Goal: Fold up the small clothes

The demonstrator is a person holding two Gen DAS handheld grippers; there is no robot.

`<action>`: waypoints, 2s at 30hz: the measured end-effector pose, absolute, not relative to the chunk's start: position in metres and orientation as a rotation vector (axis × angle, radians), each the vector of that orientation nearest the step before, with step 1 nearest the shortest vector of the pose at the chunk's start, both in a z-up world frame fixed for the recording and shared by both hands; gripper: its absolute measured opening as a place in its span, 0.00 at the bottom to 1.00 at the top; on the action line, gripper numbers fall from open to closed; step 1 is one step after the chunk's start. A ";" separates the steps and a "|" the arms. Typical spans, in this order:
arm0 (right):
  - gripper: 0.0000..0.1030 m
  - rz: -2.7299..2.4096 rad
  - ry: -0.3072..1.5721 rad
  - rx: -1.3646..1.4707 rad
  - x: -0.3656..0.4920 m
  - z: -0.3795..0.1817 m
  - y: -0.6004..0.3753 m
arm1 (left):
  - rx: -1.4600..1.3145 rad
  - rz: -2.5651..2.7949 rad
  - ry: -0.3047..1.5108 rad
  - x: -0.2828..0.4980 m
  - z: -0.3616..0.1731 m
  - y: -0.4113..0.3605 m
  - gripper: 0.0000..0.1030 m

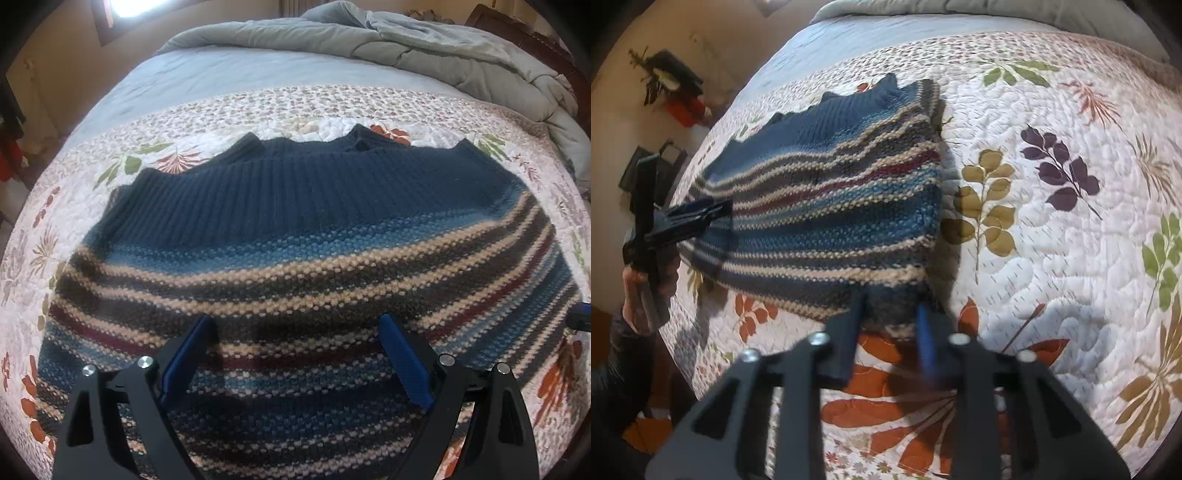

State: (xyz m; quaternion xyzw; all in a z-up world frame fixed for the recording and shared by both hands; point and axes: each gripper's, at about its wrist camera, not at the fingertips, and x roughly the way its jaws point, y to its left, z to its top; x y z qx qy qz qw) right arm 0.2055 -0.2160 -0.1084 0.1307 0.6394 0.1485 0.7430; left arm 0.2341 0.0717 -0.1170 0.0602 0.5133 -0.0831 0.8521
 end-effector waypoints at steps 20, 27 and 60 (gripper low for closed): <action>0.31 0.227 1.407 0.301 0.188 -0.106 -0.238 | 0.064 -0.196 1.087 0.230 -0.108 0.069 0.92; 0.43 0.199 1.387 0.367 0.167 -0.089 -0.238 | 0.044 -0.214 1.056 0.227 -0.092 0.045 0.92; 0.66 0.175 1.377 0.780 0.234 -0.150 -0.235 | 0.028 -0.187 1.105 0.247 -0.111 0.056 0.92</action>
